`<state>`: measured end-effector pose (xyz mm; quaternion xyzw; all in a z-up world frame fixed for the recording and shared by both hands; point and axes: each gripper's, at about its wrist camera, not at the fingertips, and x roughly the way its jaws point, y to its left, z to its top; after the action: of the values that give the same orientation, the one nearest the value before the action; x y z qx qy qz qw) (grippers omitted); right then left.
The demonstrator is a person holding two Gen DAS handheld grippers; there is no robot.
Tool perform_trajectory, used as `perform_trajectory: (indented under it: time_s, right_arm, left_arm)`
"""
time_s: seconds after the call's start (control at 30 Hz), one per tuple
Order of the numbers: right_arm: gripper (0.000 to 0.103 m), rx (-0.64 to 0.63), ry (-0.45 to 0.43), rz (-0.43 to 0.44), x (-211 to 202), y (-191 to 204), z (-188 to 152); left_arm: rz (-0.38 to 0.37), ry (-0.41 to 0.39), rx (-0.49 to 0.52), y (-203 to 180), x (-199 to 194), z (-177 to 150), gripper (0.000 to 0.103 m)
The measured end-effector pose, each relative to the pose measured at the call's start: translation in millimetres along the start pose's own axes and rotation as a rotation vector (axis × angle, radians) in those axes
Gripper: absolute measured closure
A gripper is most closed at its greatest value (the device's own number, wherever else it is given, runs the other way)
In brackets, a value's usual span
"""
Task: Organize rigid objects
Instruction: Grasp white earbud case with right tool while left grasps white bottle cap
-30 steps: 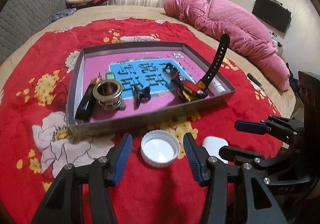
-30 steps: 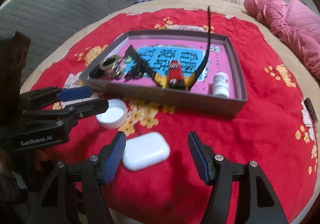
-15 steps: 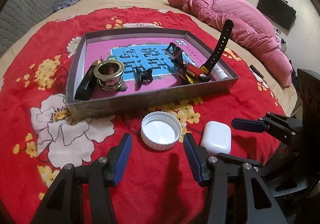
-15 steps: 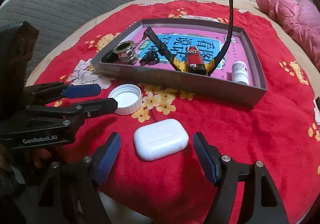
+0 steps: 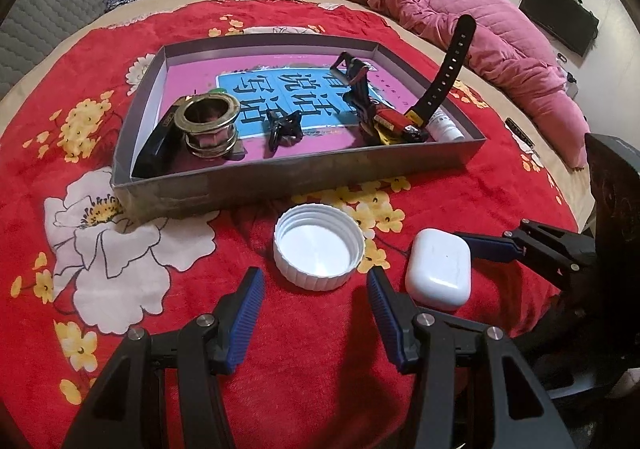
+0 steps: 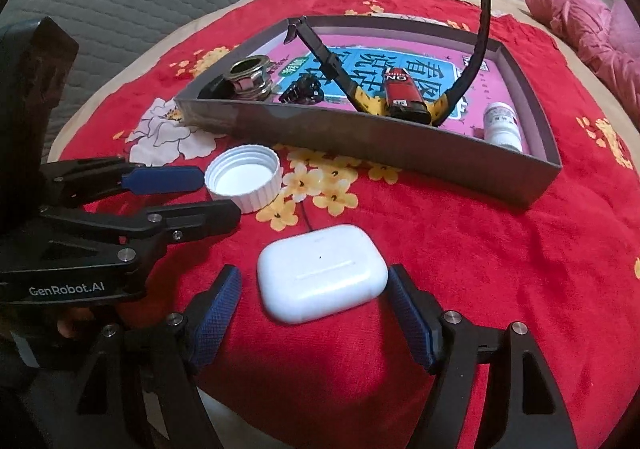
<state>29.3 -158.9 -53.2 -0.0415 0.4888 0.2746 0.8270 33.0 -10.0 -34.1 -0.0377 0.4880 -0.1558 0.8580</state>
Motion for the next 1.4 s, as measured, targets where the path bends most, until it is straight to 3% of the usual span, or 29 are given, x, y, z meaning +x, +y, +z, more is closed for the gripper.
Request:
perform_trajectory:
  time_s: [0.53,0.8,0.87,0.93,1.03,1.4]
  right_arm:
    - [0.026,-0.023,-0.042,0.095,13.5,-12.0,-5.2]
    - [0.028,-0.085,-0.062,0.091,12.6,-8.0,-4.6]
    - [0.03,-0.076,-0.065,0.107,12.7,-10.4,-3.6]
    - [0.04,-0.058,-0.072,0.129,10.9,-16.6,-1.3]
    - [0.04,-0.034,-0.075,0.177,10.6,-25.2,-0.7]
    - [0.04,-0.005,-0.11,0.133,-8.3,-32.7,0.8]
  left_arm:
    - [0.005,0.009,-0.045,3.2,13.1,3.2,0.05]
    - [0.015,0.016,-0.061,0.7,19.7,6.8,0.046]
    - [0.02,0.018,-0.062,-0.2,21.6,8.0,0.044]
    - [0.024,0.02,-0.065,-0.5,23.0,8.5,0.044]
    - [0.03,0.021,-0.069,-0.3,25.1,9.2,0.044]
    - [0.075,0.017,-0.037,-6.1,29.9,9.5,0.044]
